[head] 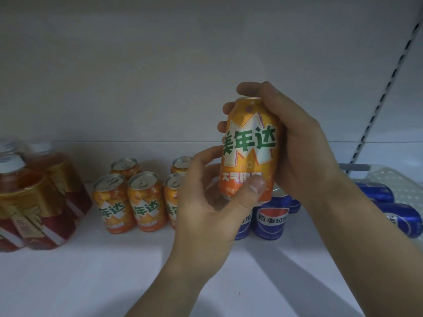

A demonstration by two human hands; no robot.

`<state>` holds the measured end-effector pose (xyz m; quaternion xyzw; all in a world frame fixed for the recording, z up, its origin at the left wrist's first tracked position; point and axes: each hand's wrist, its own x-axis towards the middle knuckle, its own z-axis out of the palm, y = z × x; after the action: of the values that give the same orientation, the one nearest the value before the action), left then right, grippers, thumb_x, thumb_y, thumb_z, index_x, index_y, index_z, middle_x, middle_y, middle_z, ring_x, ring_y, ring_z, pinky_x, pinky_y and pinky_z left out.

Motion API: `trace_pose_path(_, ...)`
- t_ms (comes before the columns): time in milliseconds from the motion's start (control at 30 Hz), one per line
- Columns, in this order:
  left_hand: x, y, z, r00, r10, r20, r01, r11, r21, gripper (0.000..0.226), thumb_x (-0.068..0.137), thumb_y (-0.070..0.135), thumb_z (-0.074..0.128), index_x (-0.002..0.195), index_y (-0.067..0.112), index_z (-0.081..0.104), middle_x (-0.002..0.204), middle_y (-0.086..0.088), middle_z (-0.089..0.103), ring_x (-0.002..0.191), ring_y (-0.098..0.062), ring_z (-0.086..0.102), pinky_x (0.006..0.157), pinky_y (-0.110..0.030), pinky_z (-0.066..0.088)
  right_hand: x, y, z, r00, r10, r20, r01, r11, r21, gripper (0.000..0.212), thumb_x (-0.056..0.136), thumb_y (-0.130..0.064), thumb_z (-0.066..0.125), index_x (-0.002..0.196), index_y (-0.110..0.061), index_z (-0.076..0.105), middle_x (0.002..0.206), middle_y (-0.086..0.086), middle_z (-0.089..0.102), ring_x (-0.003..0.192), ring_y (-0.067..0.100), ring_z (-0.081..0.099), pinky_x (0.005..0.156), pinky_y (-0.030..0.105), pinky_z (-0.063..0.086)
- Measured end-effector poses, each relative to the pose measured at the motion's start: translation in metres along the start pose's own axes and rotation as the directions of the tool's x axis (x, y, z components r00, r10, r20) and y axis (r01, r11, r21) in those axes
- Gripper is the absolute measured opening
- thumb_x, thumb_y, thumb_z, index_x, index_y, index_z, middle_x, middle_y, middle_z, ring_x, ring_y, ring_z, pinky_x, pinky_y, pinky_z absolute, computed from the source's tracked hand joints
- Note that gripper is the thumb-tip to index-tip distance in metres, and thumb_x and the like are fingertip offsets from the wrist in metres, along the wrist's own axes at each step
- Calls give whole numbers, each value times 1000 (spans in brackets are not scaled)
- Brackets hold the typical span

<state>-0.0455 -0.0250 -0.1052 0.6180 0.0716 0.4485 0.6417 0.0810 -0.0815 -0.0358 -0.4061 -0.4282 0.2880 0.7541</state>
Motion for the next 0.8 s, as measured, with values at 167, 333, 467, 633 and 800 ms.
trace_pose_path(167,0,1,2,999,-29,40,33,993,-113,57,80,32,71,130,10,56,118,-5,73,110,-22,71,83,-26,57,1,-1,-2,1000,-29,-6,29,999,-20,36,93,-34,58,118,-11,66,104,11,75,95,30,74,81,40,63)
trace_pose_path(333,-2,2,6,999,-13,39,13,1000,-10,72,70,33,83,134,26,50,122,4,68,109,-19,71,81,-28,59,0,1,-4,999,-35,-23,35,999,12,31,94,-31,57,117,-12,65,102,11,75,93,30,73,80,42,62)
trace_pose_path(467,-3,-4,11,993,79,-85,-61,979,195,80,62,16,95,127,30,50,113,13,65,101,-12,71,74,-24,60,-1,8,-5,1000,6,-16,-6,1000,-10,30,95,-30,57,119,-14,66,108,11,75,98,30,73,85,44,61)
trace_pose_path(633,-3,-8,9,967,198,-163,-137,937,322,81,58,11,94,120,35,49,107,17,59,97,-7,69,67,-16,56,1,13,-3,997,37,-74,-43,995,-90,35,96,-36,59,120,-13,68,113,14,75,107,34,72,95,47,60)
trace_pose_path(800,-3,-5,9,969,181,-166,-110,925,365,78,63,23,94,124,34,47,108,19,58,96,-1,68,69,-17,58,0,9,2,992,-19,-121,5,993,-121,43,88,-39,67,121,-11,68,114,17,76,106,34,74,92,45,61)
